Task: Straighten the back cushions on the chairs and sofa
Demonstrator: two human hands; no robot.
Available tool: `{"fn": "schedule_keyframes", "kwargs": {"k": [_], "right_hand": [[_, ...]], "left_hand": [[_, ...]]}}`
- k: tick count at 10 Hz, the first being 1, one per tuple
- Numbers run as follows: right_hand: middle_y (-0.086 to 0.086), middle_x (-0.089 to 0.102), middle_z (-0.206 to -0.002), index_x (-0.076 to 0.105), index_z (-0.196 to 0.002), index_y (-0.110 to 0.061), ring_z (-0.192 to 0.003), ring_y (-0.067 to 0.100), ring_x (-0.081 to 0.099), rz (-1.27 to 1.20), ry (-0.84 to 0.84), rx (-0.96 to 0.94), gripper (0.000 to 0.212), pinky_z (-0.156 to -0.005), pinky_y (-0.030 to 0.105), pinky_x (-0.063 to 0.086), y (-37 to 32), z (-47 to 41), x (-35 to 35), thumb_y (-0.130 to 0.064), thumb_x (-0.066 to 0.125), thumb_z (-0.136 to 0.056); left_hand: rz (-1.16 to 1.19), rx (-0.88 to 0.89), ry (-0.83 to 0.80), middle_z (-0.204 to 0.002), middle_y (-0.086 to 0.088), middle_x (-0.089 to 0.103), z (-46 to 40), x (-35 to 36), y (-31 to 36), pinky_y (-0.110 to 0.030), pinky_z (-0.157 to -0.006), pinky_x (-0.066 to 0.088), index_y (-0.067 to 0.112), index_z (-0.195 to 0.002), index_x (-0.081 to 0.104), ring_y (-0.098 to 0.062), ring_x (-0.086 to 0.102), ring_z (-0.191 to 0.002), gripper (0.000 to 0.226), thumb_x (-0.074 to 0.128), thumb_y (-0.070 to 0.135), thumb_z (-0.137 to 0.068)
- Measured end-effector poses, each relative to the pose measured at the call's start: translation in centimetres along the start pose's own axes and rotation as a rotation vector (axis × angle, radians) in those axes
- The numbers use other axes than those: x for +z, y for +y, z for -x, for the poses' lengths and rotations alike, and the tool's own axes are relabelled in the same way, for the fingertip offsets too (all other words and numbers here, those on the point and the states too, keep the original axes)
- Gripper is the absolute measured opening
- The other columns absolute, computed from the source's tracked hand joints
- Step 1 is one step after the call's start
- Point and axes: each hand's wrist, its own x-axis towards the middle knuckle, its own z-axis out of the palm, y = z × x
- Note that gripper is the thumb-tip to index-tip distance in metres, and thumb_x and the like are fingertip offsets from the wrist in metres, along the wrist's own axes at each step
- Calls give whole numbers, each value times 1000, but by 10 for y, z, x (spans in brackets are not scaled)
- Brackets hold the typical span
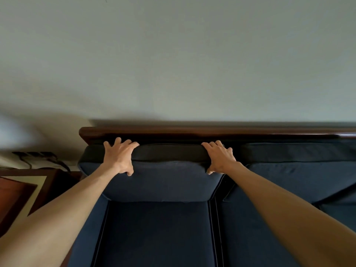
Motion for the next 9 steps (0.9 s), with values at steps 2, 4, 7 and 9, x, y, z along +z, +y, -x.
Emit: {"fn": "schedule_keyframes", "kwargs": {"k": [2,4,7,9], "right_hand": [[1,-10,-165,-9,-156,-26,-151,27,-13,-75,67,44,110,-104,64,36,-5,3,15,-27,75,-85],[1,-16,-165,-13,-156,-26,-150,27,-17,-60,55,69,109,-109,69,24,-8,4,18,-26,72,-88],[8,14,-163,23,-154,-17,-151,27,8,-165,52,23,84,-115,64,18,-11,46,-34,-25,72,-86],[-2,69,-122,66,-123,-20,-115,19,62,-689,388,-60,41,-100,42,49,4,137,-136,-9,61,-84]], "left_hand": [[82,-21,4,-158,4,23,-5,0,-6,-63,-106,30,33,-154,13,-30,22,-139,111,83,41,-68],[118,-88,19,-162,0,13,0,11,12,-58,-112,29,27,-155,7,-34,17,-143,106,79,25,-77],[374,-61,-34,-156,-6,32,37,-46,57,-55,-112,31,21,-150,32,-30,31,-141,81,73,30,-81],[1026,27,279,-117,3,68,111,-165,108,-41,-96,52,24,-127,59,-16,64,-104,59,82,34,-73]]}}
